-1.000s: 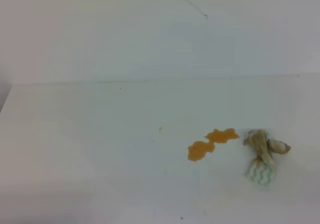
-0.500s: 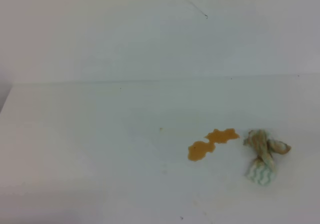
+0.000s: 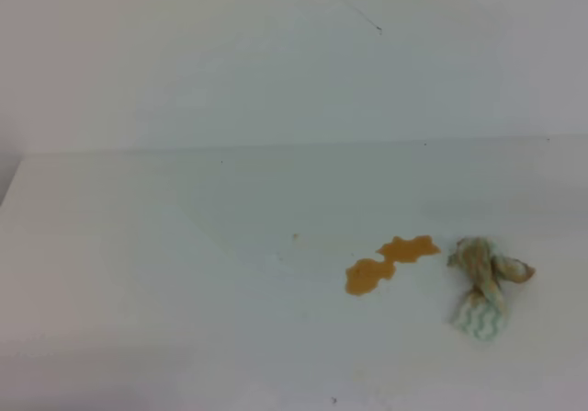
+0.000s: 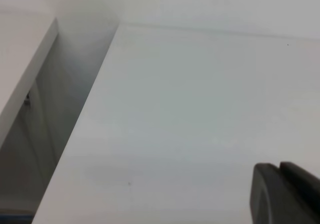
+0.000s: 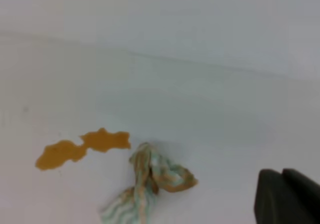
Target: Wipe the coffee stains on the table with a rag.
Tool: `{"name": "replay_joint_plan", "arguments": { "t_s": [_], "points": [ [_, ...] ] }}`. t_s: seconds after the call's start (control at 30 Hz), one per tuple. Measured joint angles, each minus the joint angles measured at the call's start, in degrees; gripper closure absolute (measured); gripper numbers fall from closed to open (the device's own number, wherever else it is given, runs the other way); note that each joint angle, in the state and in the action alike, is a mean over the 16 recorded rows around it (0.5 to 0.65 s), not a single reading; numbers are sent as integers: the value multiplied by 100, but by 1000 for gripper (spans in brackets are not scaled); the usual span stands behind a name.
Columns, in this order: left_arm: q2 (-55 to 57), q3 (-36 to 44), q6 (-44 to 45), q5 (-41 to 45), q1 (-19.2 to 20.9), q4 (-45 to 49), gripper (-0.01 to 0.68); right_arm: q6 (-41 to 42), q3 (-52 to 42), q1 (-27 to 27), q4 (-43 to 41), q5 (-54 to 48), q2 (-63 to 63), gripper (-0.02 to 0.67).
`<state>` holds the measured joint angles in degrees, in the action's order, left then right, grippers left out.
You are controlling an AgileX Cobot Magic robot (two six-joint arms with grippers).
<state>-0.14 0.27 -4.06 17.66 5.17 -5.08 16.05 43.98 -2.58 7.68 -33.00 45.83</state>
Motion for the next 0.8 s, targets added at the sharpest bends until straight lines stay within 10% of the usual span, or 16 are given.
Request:
{"name": "replay_joint_plan", "arguments": {
  "t_s": [0.4, 0.8],
  "points": [
    [0, -13, 0, 5, 0, 0, 675, 387, 854, -167, 170, -1242, 1608, 617],
    [-9, 0, 0, 5, 0, 0, 675, 780, 1510, -185, 1114, -1155, 3261, 361]
  ]
}}
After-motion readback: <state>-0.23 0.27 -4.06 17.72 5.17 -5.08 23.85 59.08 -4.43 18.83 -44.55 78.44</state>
